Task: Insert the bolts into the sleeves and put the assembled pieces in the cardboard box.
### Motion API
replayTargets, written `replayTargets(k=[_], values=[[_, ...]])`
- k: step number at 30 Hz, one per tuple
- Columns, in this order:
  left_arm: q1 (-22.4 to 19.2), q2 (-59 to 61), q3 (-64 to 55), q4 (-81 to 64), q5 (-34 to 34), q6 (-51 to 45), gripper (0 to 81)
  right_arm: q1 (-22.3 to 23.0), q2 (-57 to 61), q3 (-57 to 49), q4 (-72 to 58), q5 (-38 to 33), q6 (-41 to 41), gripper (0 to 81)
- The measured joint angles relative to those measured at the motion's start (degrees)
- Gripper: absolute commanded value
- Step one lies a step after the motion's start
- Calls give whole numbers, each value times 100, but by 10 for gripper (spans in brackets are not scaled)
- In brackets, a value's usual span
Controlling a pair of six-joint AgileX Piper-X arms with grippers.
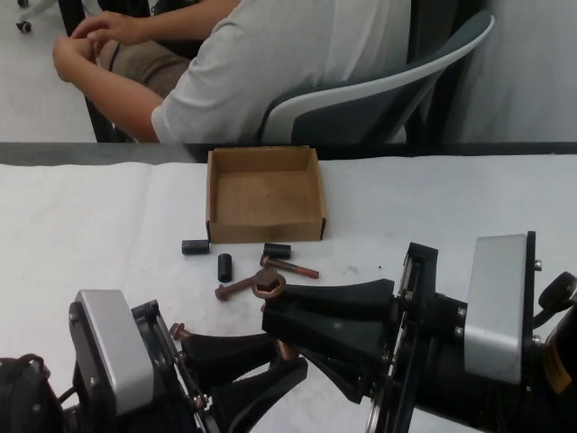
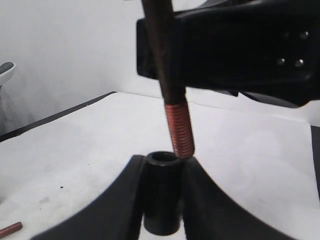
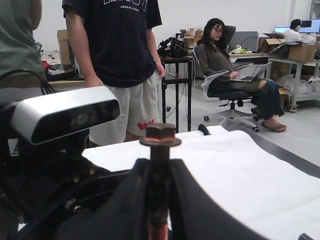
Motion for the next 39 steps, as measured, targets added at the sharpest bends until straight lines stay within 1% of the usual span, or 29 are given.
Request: replayTargets(k=[19,33,39], values=[[0,0,0,-51,-194,0,8,-5,-41,-16,215,0,-76,2],[0,11,13,-378,-513,-170,8,-5,-75,190,418,219,-89,2],[0,11,13,-392,-445,-259,8,-5,-75,190,305,237,-89,2]])
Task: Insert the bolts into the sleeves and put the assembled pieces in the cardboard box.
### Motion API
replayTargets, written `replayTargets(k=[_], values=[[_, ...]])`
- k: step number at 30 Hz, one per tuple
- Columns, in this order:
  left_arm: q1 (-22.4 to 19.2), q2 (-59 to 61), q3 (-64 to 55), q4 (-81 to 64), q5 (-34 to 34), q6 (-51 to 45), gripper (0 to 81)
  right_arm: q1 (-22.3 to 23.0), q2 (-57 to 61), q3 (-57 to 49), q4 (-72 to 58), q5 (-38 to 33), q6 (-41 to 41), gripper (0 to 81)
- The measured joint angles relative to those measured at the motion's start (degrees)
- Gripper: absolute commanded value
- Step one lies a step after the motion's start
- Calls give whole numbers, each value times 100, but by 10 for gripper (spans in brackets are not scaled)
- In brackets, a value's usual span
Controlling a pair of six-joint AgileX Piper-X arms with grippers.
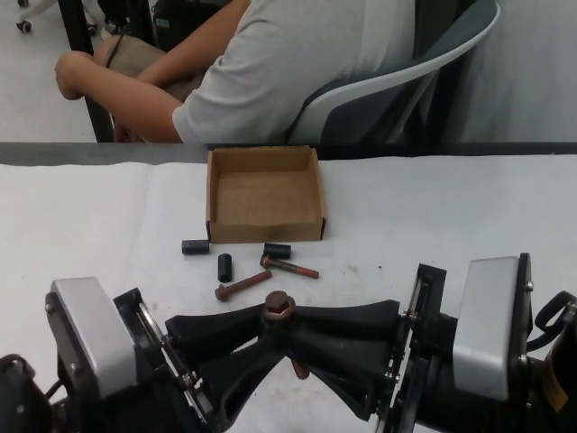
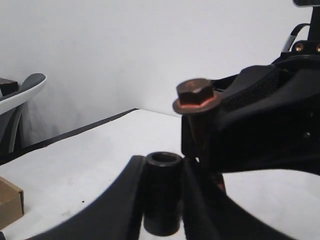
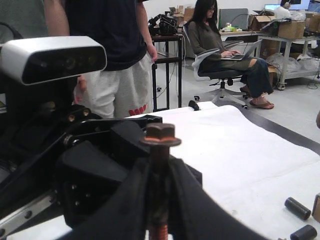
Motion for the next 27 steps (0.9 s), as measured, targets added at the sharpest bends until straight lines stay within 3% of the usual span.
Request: replayTargets(k=[8,27], values=[[0,0,0,554,88,962,8,0,0,8,-165,14,-24,2],[0,0,0,720,-1,1510,8,0,0,8,-734,14,-268,2]])
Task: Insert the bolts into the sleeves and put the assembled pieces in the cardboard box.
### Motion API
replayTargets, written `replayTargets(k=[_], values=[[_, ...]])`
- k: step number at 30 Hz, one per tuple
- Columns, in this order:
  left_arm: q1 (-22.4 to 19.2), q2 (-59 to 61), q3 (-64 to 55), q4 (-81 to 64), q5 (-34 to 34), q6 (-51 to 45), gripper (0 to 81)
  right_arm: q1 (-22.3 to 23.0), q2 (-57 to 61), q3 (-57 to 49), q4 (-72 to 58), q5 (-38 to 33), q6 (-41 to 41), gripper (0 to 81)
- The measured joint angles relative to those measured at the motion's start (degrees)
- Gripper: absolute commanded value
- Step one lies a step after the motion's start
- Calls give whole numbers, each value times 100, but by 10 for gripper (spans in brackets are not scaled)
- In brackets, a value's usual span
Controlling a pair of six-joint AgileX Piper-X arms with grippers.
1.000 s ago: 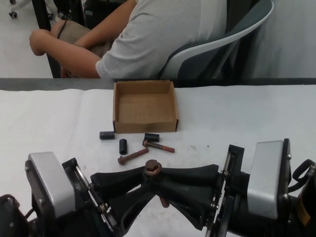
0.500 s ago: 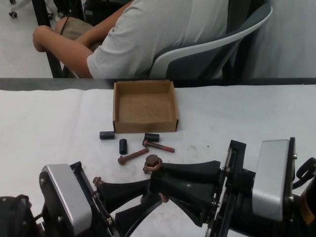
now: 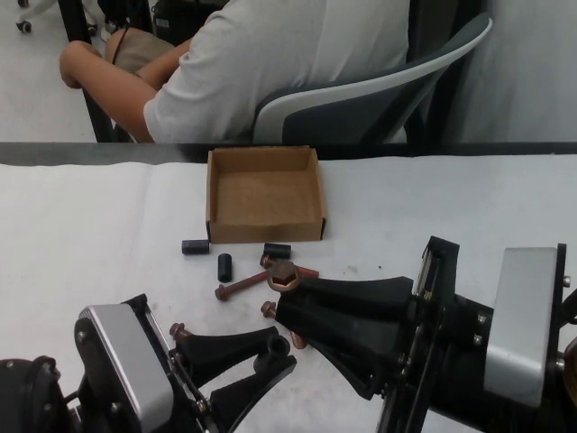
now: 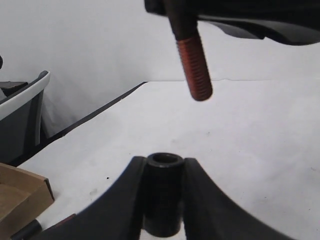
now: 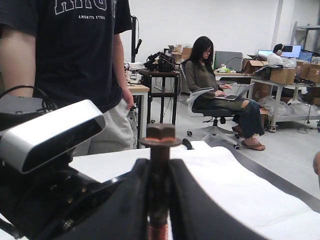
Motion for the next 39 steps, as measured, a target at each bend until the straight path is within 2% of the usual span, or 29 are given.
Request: replayTargets(k=[39], values=[[-92,0,-4,-642,524,-749,8,80,0,0,-38,-68,-30,2]])
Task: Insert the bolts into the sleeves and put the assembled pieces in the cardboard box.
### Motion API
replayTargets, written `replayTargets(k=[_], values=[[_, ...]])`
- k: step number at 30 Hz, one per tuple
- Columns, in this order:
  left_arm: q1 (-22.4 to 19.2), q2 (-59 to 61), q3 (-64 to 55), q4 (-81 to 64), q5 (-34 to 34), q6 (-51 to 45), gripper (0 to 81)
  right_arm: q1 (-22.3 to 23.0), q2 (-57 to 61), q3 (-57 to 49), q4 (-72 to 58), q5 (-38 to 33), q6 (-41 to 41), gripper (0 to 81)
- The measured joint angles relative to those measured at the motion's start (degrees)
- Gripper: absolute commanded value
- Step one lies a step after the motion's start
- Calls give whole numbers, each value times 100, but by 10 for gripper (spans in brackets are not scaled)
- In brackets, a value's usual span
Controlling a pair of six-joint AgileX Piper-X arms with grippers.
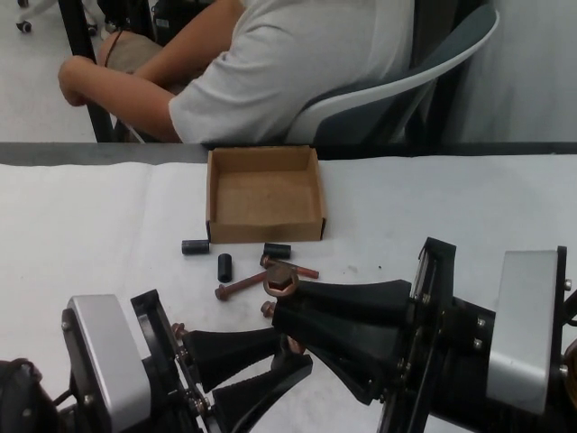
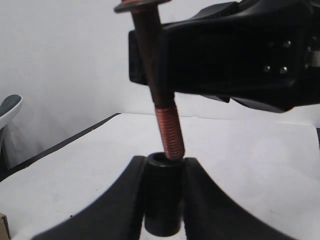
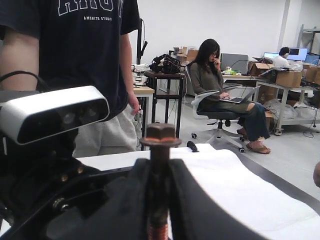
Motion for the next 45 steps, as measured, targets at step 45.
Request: replayTargets(k=[45], values=[[-15,0,17,-1145,207,-2483,8,50,-26,9,-393,3,322,2]])
